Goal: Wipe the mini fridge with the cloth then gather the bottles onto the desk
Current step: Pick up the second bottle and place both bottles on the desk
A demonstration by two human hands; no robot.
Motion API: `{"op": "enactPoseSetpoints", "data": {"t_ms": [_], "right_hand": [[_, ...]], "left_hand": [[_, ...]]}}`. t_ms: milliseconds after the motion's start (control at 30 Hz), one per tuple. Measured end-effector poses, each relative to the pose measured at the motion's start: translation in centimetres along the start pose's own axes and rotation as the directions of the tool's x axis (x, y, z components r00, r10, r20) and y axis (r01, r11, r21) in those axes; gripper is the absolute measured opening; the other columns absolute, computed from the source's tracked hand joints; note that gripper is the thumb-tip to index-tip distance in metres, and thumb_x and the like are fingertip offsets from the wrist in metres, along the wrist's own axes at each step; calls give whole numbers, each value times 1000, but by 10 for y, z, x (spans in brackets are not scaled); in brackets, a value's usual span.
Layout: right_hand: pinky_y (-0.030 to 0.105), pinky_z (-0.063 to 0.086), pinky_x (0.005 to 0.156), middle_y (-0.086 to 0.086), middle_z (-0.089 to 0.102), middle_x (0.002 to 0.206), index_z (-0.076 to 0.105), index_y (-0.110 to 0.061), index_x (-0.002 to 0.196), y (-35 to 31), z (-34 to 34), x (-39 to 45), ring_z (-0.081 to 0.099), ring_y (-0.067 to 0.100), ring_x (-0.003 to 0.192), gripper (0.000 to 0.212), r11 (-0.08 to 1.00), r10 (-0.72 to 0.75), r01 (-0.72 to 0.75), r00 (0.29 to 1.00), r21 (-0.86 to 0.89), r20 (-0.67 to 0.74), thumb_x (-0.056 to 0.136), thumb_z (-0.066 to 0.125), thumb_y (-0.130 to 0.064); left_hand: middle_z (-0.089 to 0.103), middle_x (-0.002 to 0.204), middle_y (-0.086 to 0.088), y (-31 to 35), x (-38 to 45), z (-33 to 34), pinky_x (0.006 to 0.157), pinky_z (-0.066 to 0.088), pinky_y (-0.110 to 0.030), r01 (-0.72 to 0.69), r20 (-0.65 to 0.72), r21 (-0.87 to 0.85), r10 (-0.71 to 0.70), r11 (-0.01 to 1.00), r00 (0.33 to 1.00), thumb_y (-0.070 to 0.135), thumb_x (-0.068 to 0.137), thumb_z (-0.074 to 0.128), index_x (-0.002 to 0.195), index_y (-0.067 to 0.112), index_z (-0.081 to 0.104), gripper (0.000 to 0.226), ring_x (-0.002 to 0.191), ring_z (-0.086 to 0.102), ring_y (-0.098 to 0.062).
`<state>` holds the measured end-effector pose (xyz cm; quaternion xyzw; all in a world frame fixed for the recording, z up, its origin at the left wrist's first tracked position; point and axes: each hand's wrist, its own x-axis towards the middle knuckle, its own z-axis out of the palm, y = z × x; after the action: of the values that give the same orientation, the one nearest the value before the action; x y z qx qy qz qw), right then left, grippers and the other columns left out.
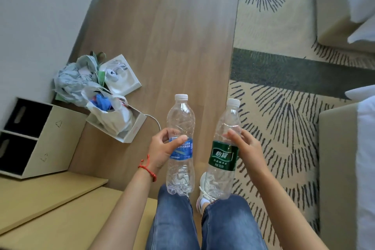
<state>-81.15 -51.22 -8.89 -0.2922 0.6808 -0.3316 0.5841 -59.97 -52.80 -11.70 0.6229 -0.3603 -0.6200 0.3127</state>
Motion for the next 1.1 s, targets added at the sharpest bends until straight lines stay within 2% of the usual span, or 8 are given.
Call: {"op": "enactPoseSetpoints", "data": {"t_ms": [167,333,433,567,767,867,1000,1100], "right_hand": [[27,50,72,4,71,97,59,-13,114,-26,3,-34,67,19,89,39,998,-56,56,998,12,9,81,60,-34],[30,53,76,3,71,96,59,-14,116,-38,4,-56,68,16,88,38,996,-87,87,994,5,71,82,60,-32],[33,53,80,1,71,94,60,-17,112,-47,2,-62,68,15,87,34,994,-105,109,985,-22,140,82,60,-33],[31,52,77,2,71,96,60,-19,111,-61,-4,-63,68,14,86,31,988,-111,136,956,-76,270,84,60,-33],[21,52,67,4,72,94,62,-16,109,-77,-17,-70,70,11,80,27,962,-107,212,870,-169,482,85,59,-28],[21,52,66,3,72,90,63,-20,101,-84,-20,-75,70,9,75,17,942,-105,265,815,-206,570,86,59,-26],[22,53,66,-1,74,84,64,-21,100,-87,-12,-87,71,9,74,17,917,-89,320,746,-239,660,85,60,-27],[22,53,66,0,73,87,63,-17,103,-81,2,-101,71,9,75,22,900,-36,338,686,-274,726,85,60,-28]], "left_hand": [[64,77,0,23,-40,-18,55,48,-11,-54,-24,-22,54,998,998,52,43,68,86,12,61,59,63,63,2],[65,75,0,33,-72,-25,55,48,-13,-79,-73,-71,73,994,995,49,44,70,84,13,61,55,62,64,0],[66,75,-1,34,-89,-22,55,48,-14,-92,-136,-86,80,992,987,50,45,70,85,11,61,56,62,64,-2],[67,73,0,28,-112,-11,54,48,-15,-108,-260,-118,74,987,963,50,45,70,84,11,62,56,63,65,-5],[66,74,-3,8,-157,18,63,49,-25,-146,-478,-218,25,965,878,51,45,70,80,11,63,53,67,63,-12],[69,67,4,0,-183,33,61,50,-22,-177,-565,-283,-15,943,825,51,45,70,80,11,64,53,66,65,-10],[70,64,9,-10,-218,49,58,51,-17,-218,-653,-329,-55,919,756,52,44,69,80,13,65,53,64,66,-6],[72,68,7,-21,-246,54,64,53,-23,-243,-712,-372,-108,896,694,51,45,70,82,13,65,53,68,67,-9]]}}
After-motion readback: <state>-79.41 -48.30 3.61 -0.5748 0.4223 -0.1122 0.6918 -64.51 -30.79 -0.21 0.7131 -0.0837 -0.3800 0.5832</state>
